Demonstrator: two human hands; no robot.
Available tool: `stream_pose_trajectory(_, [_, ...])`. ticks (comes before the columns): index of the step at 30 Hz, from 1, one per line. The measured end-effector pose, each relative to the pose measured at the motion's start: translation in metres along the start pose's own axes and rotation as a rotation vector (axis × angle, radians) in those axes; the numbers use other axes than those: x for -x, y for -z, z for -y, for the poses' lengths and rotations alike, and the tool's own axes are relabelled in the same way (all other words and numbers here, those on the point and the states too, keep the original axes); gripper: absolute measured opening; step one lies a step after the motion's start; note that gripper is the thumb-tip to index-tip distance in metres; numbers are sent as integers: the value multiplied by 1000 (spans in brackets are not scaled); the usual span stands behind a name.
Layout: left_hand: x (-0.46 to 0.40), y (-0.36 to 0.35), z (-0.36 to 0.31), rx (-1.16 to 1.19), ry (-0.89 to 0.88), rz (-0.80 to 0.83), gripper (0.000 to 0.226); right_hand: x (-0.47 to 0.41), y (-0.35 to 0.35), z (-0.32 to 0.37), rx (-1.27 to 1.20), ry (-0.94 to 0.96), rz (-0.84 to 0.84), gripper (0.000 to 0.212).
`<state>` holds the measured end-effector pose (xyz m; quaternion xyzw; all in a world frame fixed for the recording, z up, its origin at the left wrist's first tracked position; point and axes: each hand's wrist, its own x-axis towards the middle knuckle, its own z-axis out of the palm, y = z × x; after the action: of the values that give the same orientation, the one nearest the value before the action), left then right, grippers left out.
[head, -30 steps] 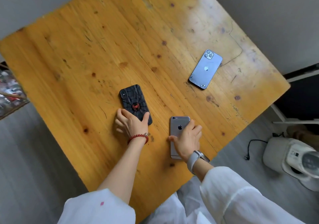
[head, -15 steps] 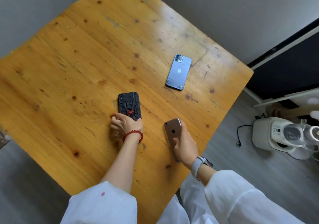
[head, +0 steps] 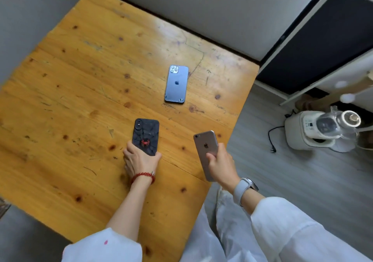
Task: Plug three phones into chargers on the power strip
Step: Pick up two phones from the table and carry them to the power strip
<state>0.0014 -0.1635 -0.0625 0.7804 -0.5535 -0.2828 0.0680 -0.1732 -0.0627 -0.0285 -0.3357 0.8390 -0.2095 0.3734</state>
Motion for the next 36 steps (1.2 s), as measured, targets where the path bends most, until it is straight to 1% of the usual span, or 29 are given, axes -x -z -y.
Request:
stream_pose_trajectory(3, [42,0,-21,57,-132,72,94,13,23,-18,-92,-16,-17,11])
stream_pose_trajectory(5, [75,-6,-39,53,-253,118,93,26,44,-36,-170,-34,-54,8])
stream_pose_trajectory(7, [105,-13,-60,40,-338,177,94,38,66,-58,-259,-79,-111,7])
stream_pose_trajectory(9, [137,-27,-84,81,-399,271,95,54,93,-87,-365,-135,-182,4])
stream_pose_trajectory(11, [172,-45,-110,207,-422,439,96,70,122,-121,-472,-187,-260,5])
stream_pose_trajectory(12, [187,-54,-119,287,-411,531,92,77,134,-135,-523,-206,-293,4])
stream_pose_trajectory(13, [207,-67,-131,340,-414,608,81,87,150,-154,-571,-225,-342,8])
stream_pose_trajectory(15, [251,-97,-153,342,-480,686,50,108,182,-196,-646,-256,-440,12])
stream_pose_trajectory(16, [275,-114,-163,326,-522,728,39,119,199,-218,-673,-270,-480,12])
stream_pose_trajectory(18, [322,-144,-180,328,-585,827,29,141,227,-260,-713,-312,-544,13])
stream_pose_trajectory(20, [374,-175,-196,336,-642,910,26,168,255,-307,-742,-371,-630,13])
stream_pose_trajectory(23, [446,-211,-221,276,-733,1027,25,207,288,-369,-770,-464,-728,9])
stream_pose_trajectory(26, [515,-244,-249,177,-857,1117,20,245,315,-426,-802,-561,-833,9])
stream_pose_trajectory(28, [553,-265,-269,108,-946,1156,19,263,329,-456,-833,-610,-911,11])
stream_pose_trajectory(31, [617,-306,-298,-4,-1067,1222,20,289,354,-506,-871,-673,-1070,10])
stream_pose_trajectory(36, [730,-382,-338,-142,-1239,1332,20,322,400,-599,-915,-775,-1227,6])
